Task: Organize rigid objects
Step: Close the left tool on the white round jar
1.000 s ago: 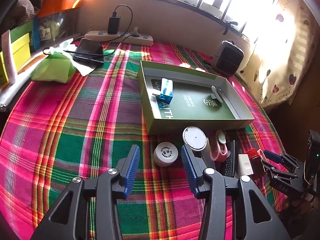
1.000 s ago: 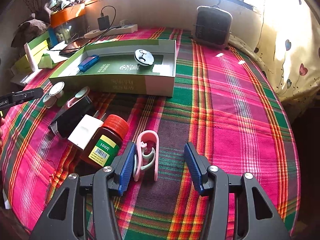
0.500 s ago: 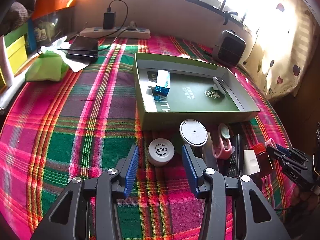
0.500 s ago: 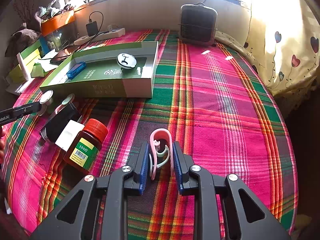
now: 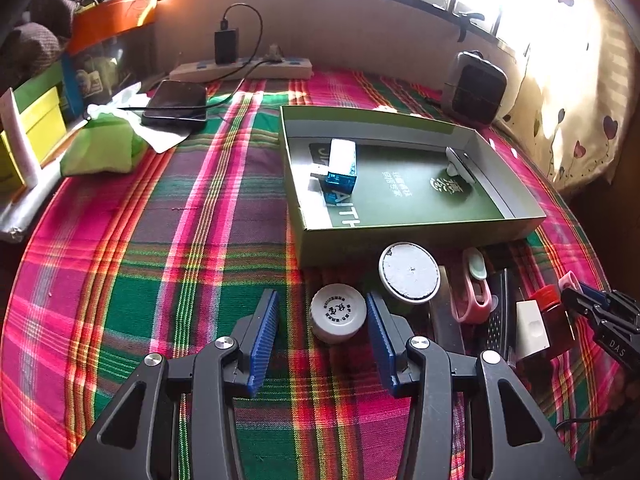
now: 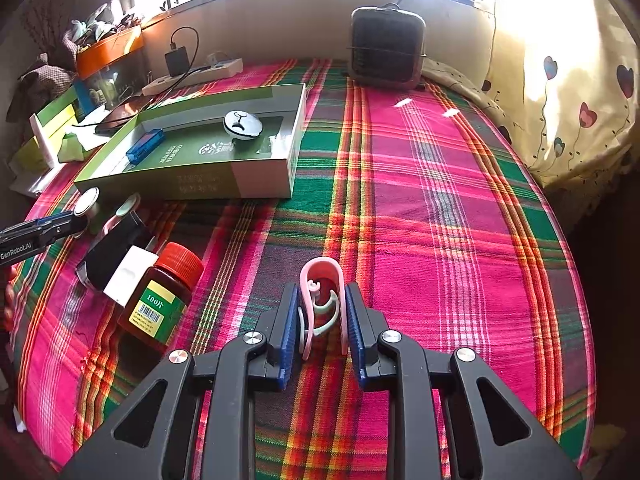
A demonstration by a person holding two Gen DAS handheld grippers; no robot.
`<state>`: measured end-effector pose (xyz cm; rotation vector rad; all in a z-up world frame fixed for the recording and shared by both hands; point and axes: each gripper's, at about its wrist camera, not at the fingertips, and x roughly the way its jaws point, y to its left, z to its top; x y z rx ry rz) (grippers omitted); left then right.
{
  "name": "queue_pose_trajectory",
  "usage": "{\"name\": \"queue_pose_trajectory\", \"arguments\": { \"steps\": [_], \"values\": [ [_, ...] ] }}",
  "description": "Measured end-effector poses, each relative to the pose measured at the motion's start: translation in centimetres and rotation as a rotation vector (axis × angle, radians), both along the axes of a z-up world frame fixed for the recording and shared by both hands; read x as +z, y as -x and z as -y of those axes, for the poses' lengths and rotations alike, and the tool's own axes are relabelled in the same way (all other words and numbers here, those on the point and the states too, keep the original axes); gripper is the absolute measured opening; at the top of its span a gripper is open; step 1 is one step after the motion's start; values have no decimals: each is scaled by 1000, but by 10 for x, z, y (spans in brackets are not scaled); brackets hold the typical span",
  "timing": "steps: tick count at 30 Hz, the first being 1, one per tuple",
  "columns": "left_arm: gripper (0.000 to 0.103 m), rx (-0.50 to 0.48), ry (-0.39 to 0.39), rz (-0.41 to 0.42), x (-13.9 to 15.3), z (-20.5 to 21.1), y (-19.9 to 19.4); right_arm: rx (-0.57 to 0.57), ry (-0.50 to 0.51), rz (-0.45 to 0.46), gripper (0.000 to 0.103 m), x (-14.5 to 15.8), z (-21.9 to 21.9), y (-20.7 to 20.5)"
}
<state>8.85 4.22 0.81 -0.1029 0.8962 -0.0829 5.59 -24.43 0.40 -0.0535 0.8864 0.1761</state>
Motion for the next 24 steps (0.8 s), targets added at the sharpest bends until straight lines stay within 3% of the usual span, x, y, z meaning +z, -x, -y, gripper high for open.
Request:
{"name": "queue_pose_trajectory", "arguments": {
  "steps": [9,16,24],
  "values": [
    [42,10,-19,12,0,3,1,1,-4,-1,24,0,1,-1],
    [28,25,-30,15,0,1,2,1,-4,-1,24,0,1,0],
    [27,25,-31,17,0,0,2,1,-4,-1,24,0,1,-1]
  ]
}}
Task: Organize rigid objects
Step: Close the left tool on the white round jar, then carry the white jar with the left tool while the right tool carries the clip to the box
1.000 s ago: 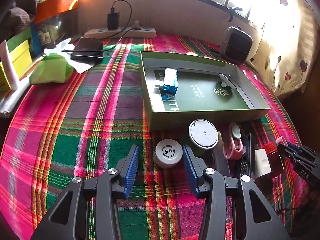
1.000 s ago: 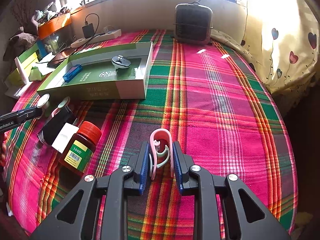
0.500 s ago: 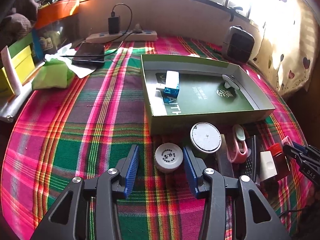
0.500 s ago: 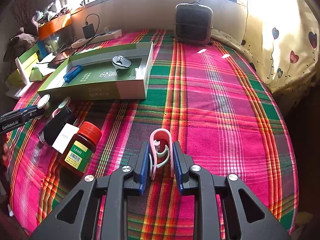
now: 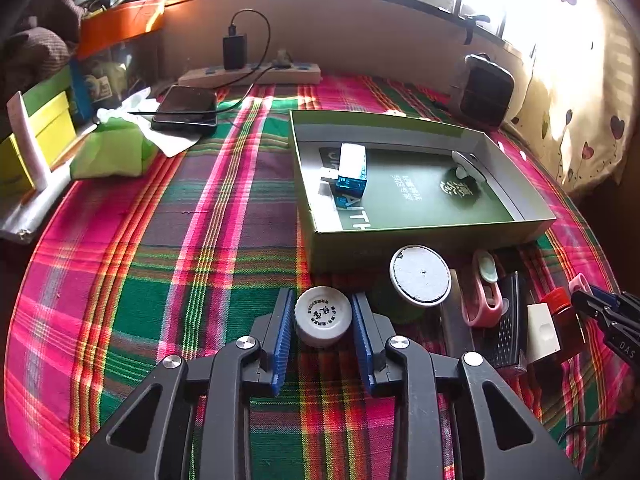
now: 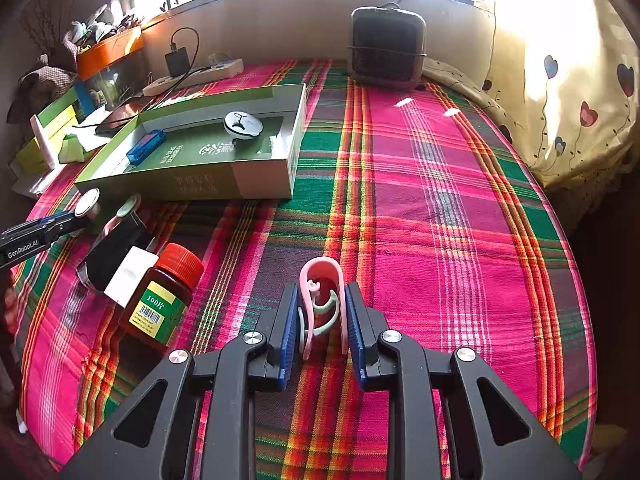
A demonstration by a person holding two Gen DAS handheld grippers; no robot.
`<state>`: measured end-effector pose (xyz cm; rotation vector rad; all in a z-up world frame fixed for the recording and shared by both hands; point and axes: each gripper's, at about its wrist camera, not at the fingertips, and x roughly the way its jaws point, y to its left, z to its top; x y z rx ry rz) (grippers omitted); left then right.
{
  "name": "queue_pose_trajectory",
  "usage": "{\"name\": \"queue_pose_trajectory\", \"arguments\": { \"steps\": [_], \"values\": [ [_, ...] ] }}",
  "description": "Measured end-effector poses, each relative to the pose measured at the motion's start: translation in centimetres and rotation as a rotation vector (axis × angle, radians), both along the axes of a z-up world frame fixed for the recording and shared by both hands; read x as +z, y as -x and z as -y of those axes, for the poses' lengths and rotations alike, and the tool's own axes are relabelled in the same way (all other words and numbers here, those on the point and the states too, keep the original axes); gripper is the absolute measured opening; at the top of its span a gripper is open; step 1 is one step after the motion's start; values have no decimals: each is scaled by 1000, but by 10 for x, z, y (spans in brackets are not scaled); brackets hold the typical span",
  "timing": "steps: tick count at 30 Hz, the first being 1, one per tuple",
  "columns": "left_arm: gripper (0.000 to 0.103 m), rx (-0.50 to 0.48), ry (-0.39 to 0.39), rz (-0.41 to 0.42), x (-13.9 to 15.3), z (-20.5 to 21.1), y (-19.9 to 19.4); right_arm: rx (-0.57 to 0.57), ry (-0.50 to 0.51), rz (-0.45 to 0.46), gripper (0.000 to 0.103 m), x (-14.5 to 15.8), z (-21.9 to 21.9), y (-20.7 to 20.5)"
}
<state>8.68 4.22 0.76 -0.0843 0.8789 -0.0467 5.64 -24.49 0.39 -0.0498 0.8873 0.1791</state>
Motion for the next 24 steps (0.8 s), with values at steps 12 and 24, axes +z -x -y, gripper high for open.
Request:
{"name": "queue_pose_trajectory", "arguments": {
  "steps": [12,24],
  "values": [
    [27,0,1,0,0,-1,0,0,1,0,24,0,-1,0],
    [27,-6,0,34,18,-1,2,21,-17,19,24,7,-2,0]
  ]
}}
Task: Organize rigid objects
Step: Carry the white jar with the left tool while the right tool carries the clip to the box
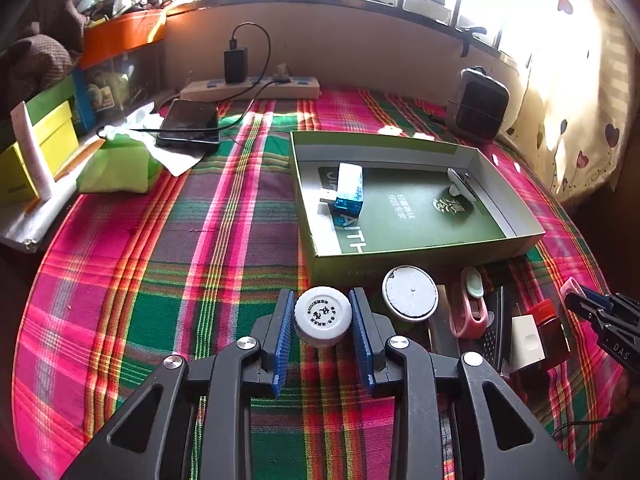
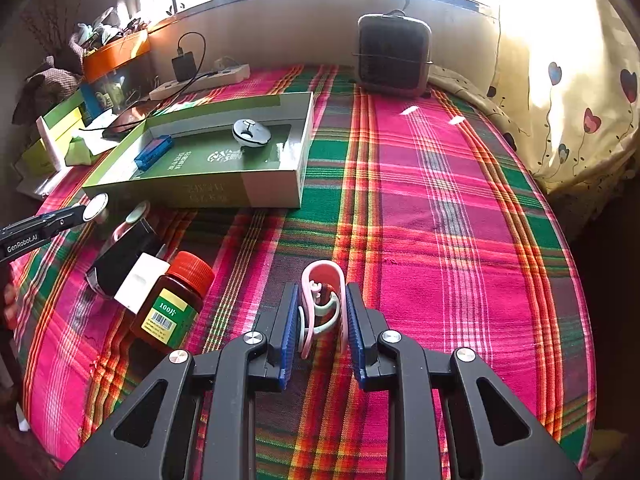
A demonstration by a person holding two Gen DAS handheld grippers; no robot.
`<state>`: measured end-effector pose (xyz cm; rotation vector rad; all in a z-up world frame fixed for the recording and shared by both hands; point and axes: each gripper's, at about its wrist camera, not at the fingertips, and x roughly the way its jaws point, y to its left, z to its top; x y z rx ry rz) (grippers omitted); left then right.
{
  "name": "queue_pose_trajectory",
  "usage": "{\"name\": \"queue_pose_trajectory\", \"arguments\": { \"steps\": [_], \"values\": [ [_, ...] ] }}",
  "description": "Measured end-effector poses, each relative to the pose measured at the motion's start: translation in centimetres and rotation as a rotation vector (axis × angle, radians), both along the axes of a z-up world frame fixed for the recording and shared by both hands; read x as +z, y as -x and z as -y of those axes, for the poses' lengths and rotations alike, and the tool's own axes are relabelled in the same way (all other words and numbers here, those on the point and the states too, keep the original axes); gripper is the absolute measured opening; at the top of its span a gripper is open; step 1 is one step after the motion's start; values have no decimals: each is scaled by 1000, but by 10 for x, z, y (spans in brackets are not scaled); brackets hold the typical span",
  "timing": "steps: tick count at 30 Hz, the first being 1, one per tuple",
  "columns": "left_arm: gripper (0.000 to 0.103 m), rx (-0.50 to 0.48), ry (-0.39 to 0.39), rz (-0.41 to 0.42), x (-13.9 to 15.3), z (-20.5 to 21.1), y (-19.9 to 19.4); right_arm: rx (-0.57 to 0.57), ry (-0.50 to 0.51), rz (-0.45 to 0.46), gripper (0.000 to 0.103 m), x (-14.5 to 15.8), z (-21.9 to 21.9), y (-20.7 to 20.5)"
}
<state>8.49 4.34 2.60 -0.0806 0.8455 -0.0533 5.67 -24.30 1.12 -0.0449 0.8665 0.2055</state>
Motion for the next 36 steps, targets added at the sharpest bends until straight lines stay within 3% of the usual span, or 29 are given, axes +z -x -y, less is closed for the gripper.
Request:
{"name": "queue_pose_trajectory", "arguments": {
  "steps": [19,29,36],
  "values": [
    [27,-89,38,61,41,10,-17,66,0,92,24,49,-7,-24],
    [27,-139,58,59,47,22,-48,106,-18,106,24,65,-18,-63],
    [27,-170,66,32,39,33,-74,120,-30,69,24,59,-28,-102]
  ]
}}
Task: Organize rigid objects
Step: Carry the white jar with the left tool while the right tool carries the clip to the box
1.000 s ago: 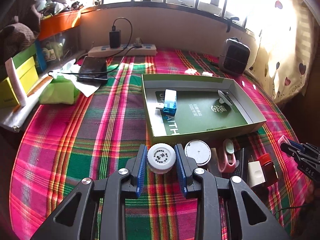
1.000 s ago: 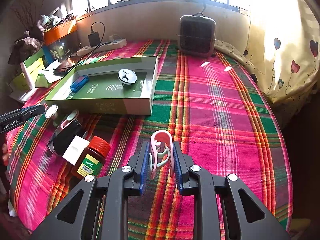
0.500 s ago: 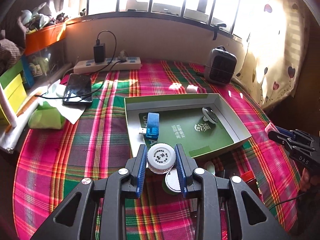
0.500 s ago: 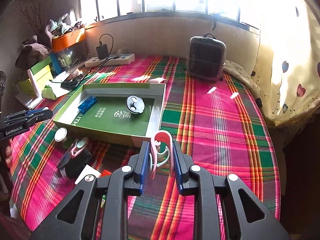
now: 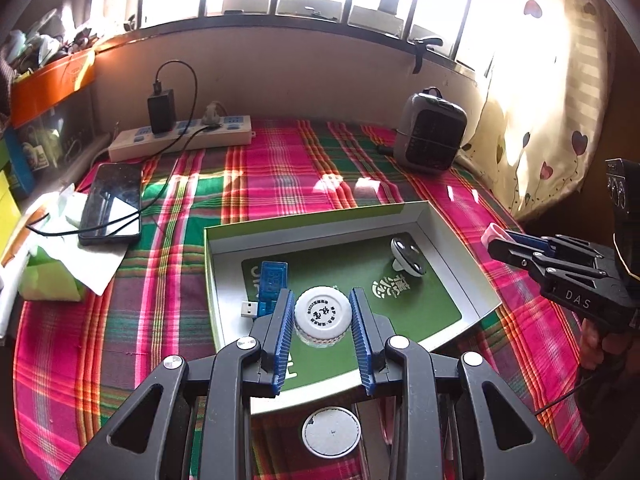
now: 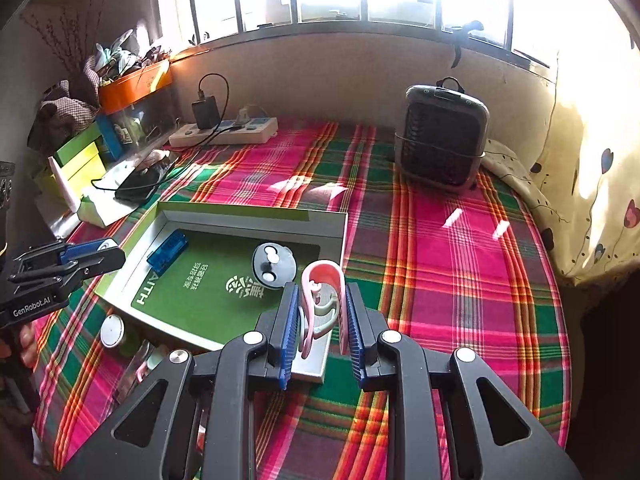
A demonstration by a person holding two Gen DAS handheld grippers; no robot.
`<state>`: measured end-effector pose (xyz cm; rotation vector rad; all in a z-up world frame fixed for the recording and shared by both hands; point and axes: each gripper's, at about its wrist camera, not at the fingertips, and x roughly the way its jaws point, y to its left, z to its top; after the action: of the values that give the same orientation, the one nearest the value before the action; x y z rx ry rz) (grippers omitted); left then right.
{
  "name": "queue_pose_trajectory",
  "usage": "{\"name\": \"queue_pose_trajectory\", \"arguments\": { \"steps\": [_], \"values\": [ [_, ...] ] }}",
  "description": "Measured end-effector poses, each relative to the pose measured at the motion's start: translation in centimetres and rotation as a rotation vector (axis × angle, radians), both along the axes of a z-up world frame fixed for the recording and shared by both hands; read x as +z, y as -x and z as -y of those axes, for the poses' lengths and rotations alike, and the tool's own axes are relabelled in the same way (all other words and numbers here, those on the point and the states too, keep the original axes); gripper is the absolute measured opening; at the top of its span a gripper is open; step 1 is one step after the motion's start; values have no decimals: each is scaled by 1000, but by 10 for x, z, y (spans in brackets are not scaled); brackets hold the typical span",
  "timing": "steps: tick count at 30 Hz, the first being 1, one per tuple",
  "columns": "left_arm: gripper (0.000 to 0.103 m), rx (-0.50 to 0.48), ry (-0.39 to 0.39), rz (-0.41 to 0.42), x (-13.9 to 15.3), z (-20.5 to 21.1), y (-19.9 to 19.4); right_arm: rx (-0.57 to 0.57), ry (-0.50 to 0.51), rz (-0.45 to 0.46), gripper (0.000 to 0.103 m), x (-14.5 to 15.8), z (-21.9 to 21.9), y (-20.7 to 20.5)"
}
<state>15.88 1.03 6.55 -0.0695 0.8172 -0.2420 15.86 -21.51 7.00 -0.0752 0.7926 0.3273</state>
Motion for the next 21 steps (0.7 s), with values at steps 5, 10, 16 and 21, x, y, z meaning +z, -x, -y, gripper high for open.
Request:
{"name": "queue_pose_trajectory", "arguments": {
  "steps": [5,10,16,21],
  "values": [
    [27,-21,5,-28,-9,7,-19,14,-1,-34,24,-9,-8,-26],
    [27,-36,-8,-54,-18,12,-36,20,3,-65,24,-19,-17,-49],
    [27,-37,-12,-78,-29,13,-48,22,26,-87,24,-31,-26,-68],
    [27,-39,-5,-95,-35,15,-56,29,57,-97,24,-40,-35,-78]
  ]
}}
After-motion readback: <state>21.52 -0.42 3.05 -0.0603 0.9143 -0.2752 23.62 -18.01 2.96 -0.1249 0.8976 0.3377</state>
